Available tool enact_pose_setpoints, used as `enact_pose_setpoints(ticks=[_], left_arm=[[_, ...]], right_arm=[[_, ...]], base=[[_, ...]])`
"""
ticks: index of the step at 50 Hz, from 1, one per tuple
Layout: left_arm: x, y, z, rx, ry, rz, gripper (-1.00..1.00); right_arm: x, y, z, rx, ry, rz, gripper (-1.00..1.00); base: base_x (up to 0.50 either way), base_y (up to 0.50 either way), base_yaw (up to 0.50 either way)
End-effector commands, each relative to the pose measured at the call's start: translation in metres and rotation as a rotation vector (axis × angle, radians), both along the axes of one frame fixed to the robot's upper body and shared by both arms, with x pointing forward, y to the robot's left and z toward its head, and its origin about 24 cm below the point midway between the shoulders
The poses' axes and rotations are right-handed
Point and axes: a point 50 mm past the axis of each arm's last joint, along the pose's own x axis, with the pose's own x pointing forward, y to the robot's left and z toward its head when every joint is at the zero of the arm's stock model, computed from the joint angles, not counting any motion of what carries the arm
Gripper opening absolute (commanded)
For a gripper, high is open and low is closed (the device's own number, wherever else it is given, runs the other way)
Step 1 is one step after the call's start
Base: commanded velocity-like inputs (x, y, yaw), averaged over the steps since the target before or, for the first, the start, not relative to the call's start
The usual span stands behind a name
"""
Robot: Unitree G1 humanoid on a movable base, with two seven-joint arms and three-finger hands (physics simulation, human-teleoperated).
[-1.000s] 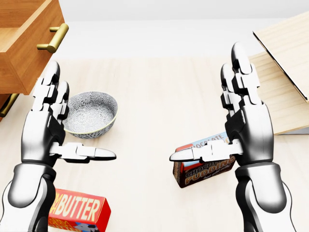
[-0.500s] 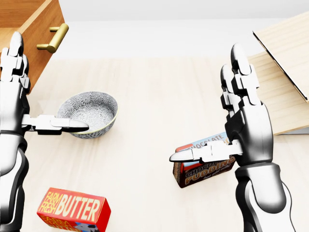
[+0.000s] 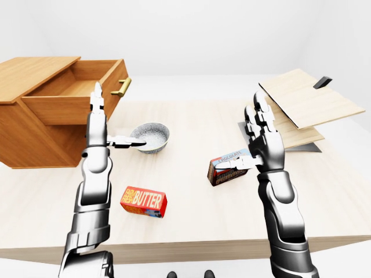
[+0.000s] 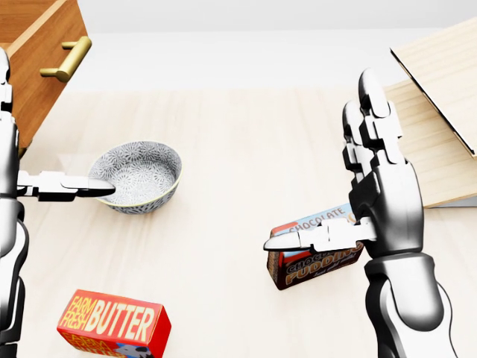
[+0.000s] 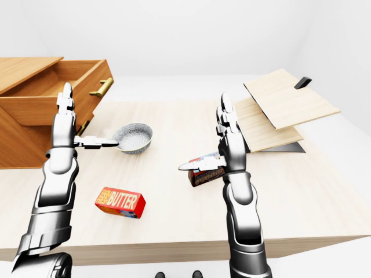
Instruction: Close the top drawer of the cabinet.
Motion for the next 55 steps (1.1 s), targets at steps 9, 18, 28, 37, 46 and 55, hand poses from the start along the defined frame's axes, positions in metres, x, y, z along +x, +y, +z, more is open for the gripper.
enact_pose_setpoints(ticks=[9,18,28,37,46,55], left_arm=[[0.008,0.022,-0.01,0.14,0.08,0.132,1.0],[0.015,0.029,-0.011,0.211,0.12,0.177,1.0],[0.024,0.04,-0.015,0.297,0.18,0.242,1.0],[0.03,0.05,-0.013,0.332,0.212,0.283,1.0],[0.035,0.064,-0.012,0.369,0.253,0.336,1.0],[0.039,0.077,-0.012,0.413,0.306,0.391,1.0]], right_arm=[[0.002,0.0,-0.002,0.0,0.008,-0.002,1.0],[0.001,-0.001,-0.005,-0.001,0.023,-0.003,1.0],[0.001,-0.002,-0.005,-0.002,0.024,-0.004,1.0],[0.003,-0.002,-0.005,-0.002,0.026,-0.005,1.0],[0.004,-0.001,-0.006,-0.003,0.028,-0.004,1.0],[0.004,-0.002,-0.007,-0.003,0.035,-0.004,1.0]], base=[[0.0,0.0,0.0],[0.0,0.0,0.0],[0.0,0.0,0.0],[0.0,0.0,0.0],[0.0,0.0,0.0],[0.0,0.0,0.0]])
